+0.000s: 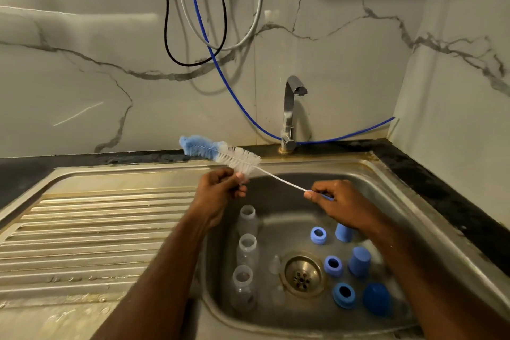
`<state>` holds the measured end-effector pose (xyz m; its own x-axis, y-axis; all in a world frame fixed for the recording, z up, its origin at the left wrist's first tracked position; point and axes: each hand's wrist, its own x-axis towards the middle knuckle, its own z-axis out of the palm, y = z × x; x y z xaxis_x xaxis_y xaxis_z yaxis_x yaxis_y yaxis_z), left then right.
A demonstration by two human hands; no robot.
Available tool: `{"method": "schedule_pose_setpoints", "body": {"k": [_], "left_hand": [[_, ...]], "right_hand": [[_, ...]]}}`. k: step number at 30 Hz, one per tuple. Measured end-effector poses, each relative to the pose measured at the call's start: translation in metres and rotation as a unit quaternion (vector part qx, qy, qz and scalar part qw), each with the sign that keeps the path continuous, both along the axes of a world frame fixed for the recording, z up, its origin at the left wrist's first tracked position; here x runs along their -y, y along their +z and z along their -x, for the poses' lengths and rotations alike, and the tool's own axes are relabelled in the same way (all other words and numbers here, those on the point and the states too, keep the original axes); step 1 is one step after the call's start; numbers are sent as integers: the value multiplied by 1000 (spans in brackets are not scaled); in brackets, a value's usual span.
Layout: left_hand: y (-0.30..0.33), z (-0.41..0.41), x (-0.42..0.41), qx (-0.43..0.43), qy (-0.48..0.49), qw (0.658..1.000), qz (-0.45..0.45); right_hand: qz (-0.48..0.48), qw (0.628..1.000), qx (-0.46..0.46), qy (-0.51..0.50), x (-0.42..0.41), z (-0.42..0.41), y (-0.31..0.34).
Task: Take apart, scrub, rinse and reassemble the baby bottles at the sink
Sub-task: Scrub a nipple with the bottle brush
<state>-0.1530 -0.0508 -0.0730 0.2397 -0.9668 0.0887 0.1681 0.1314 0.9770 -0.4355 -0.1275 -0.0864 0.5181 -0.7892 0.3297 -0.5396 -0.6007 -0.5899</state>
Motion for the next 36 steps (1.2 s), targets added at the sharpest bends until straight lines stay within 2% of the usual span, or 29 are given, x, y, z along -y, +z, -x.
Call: {"method": "schedule_pose_setpoints", "body": {"k": [3, 4, 5, 8, 11, 13, 17, 18, 21, 25, 27, 30, 33, 36], "left_hand": [[6, -19, -4, -168, 54, 984, 8], [5, -23, -4, -189, 60, 980, 7], [5, -23, -4, -173, 56, 983, 3], [1, -1, -2, -54, 0, 999, -8], [-1, 16, 1, -21, -34, 999, -15], [2, 10, 1, -47, -17, 999, -2], [7, -19, -1, -260, 65, 963, 16], [7, -18, -1, -266, 66, 962, 14], [4, 5, 0, -177, 21, 984, 10], [6, 15, 2, -148, 11, 989, 13], [9, 5, 2, -202, 43, 978, 23], [9, -2, 2, -340, 97, 935, 30], [6, 17, 3, -330, 88, 940, 23], [3, 46, 5, -296, 52, 954, 21]], "right_hand": [[-5, 1000, 16, -4, 7, 21, 0], [-7, 1000, 14, -4, 7, 24, 0], [-10, 1000, 10, -3, 6, 22, 1], [-8, 1000, -3, 6, -4, 2, 2], [13, 1000, -11, 4, -8, -12, 2], [7, 1000, 1, 2, -5, -6, 2], [-9, 1000, 14, -3, 1, 17, 3], [-10, 1000, 13, -1, 1, 16, 3], [1, 1000, 7, 4, -7, -5, 2], [16, 1000, 19, -14, -9, -15, 1], [5, 1000, 27, -16, -6, -6, 1], [-21, 999, 28, -7, -6, 1, 1], [-12, 1000, 14, -2, -13, -15, 0], [14, 998, 46, -27, -23, -38, -4]]}}
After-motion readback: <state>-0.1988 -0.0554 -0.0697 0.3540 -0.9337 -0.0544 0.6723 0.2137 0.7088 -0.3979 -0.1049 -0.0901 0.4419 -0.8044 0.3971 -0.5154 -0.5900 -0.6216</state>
